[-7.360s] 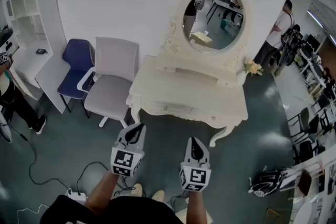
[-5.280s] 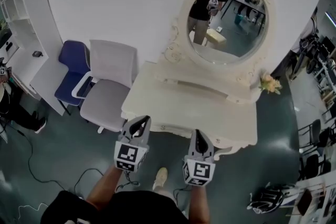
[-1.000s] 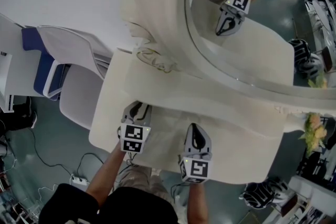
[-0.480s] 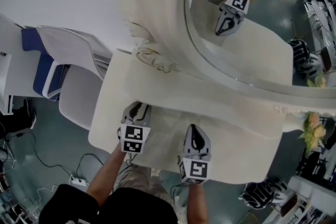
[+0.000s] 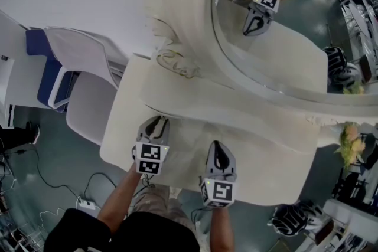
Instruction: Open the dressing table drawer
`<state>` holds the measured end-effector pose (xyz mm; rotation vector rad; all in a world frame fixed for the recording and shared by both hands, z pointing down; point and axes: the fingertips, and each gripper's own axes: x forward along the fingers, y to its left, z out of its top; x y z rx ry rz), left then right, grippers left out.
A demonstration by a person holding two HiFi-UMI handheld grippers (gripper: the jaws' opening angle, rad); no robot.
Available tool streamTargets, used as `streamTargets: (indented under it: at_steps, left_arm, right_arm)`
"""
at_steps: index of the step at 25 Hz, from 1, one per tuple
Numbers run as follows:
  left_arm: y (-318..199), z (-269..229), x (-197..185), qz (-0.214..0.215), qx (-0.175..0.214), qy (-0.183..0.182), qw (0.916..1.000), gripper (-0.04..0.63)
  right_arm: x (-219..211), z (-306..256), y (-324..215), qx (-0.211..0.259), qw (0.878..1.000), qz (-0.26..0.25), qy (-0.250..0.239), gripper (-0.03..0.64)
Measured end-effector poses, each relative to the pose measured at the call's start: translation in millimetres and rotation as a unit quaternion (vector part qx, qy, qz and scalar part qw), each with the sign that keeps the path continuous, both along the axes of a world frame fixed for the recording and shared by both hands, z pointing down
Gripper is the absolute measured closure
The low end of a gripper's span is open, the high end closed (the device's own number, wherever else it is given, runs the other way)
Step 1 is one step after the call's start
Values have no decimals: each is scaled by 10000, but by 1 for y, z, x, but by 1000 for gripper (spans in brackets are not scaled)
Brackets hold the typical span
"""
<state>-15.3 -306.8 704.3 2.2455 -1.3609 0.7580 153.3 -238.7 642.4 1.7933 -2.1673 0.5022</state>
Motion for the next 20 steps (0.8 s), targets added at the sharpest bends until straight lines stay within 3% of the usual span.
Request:
streamTargets:
  at_steps: [20]
  left_arm:
    - [36, 0, -13, 83, -6, -5, 10000, 500]
  right_arm:
    - [-17, -10, 33, 87, 10000, 37, 19, 618]
